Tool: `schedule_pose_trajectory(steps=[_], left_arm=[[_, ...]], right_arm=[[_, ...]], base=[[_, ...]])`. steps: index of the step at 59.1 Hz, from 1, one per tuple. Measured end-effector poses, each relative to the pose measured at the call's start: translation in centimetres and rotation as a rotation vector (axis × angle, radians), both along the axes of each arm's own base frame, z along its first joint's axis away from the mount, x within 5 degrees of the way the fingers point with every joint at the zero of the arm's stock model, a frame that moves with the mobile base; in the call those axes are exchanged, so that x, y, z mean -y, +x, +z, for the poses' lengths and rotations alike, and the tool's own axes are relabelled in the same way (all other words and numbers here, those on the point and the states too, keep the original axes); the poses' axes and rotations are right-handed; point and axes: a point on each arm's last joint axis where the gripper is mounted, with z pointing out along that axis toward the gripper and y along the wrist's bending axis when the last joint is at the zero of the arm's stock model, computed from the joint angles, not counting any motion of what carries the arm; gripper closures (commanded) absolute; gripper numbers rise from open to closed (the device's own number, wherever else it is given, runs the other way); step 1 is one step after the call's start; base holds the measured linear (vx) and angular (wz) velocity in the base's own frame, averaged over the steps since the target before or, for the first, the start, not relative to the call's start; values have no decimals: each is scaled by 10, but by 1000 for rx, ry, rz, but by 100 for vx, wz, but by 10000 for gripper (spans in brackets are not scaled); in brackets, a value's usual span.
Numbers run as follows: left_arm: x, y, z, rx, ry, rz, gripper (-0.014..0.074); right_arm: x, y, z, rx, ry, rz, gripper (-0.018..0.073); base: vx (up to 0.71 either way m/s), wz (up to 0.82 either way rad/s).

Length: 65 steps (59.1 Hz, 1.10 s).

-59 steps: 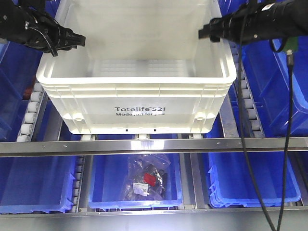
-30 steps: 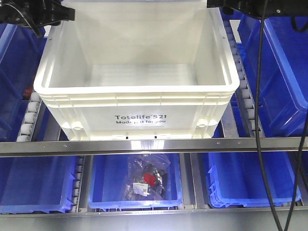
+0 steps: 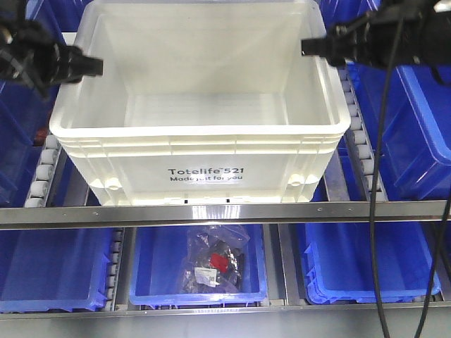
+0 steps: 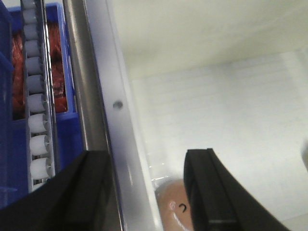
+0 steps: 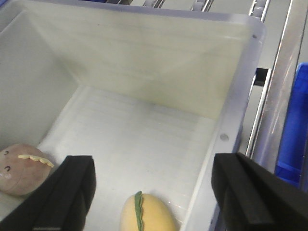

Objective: Place moving items into box and shelve

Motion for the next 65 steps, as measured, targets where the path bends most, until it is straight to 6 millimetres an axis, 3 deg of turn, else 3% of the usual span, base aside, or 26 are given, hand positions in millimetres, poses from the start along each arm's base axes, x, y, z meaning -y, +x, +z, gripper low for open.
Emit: schedule_pose_trajectory(steps=[13, 27, 39, 49, 65], left_arm=[[-14, -70, -6, 150, -29, 0, 193], [-31, -155, -28, 254, -26, -4, 198], [-42, -211, -35, 372, -42, -2, 198], [-47, -235, -41, 399, -38, 1, 198], [-46, -230, -66, 439, -29, -6, 198]], right_arm=[[11, -58, -11, 156, 2, -1, 59], [25, -134, -24, 331, 33, -16, 69], [36, -194, -41, 485, 55, -24, 69], [42, -221, -58, 566, 66, -42, 69], [60, -210, -88, 526, 21, -262, 69]], base=[[0, 0], [0, 0], [0, 0], [0, 0], [0, 0]])
